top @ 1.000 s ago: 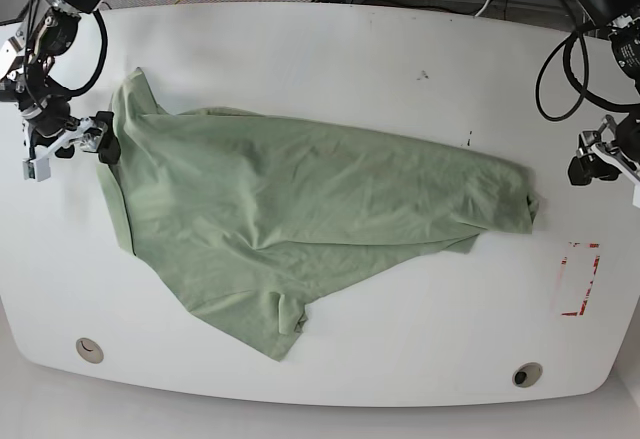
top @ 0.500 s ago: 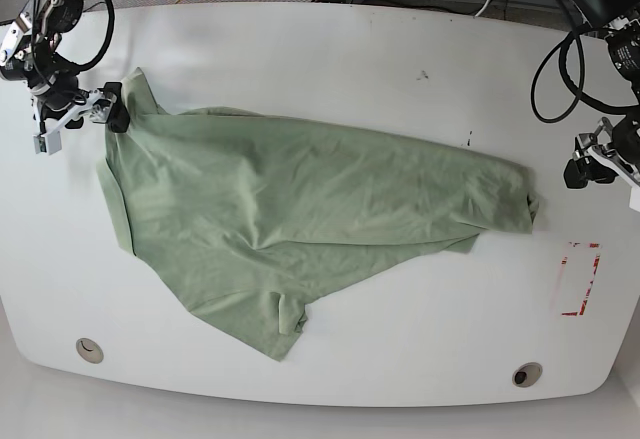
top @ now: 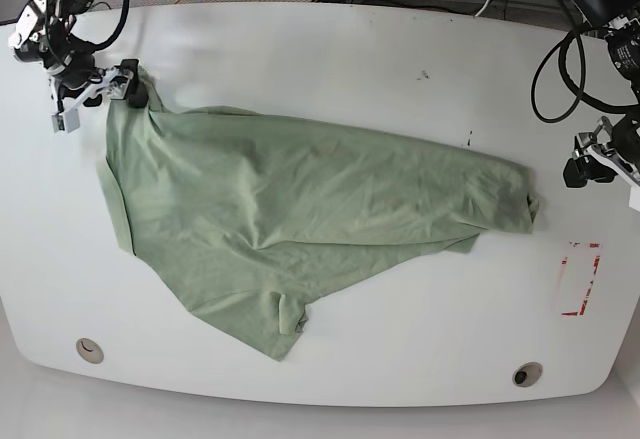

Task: Layout the t-shirt on the table in an organized manner, then fold the t-shirt properly
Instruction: 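Grasp the shirt corner nearest the right gripper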

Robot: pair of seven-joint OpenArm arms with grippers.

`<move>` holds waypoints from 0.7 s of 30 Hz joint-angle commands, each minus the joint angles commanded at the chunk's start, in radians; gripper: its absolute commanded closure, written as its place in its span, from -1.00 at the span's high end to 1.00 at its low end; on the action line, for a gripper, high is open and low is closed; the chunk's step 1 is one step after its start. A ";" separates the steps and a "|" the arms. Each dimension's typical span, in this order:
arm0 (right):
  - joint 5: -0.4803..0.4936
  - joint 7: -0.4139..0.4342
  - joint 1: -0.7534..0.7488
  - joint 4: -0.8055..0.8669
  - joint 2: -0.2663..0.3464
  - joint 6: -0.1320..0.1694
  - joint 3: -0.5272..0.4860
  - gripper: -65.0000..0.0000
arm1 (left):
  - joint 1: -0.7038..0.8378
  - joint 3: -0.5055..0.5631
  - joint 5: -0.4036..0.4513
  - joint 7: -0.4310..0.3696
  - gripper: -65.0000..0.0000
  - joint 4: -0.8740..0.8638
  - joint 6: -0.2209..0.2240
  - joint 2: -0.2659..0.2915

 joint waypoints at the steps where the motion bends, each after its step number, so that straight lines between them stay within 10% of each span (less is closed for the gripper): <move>1: 0.000 0.000 -0.006 0.000 -0.009 0.000 0.000 0.88 | 0.000 0.000 0.000 0.000 0.11 0.000 0.000 0.000; 8: 0.000 0.000 -0.017 0.002 -0.026 0.000 0.000 0.76 | 0.000 0.000 0.003 0.000 0.11 -0.002 0.000 0.000; 21: 0.000 0.000 -0.002 0.006 -0.025 0.000 -0.002 -1.00 | -0.003 0.000 -0.002 0.000 0.11 -0.005 0.000 0.006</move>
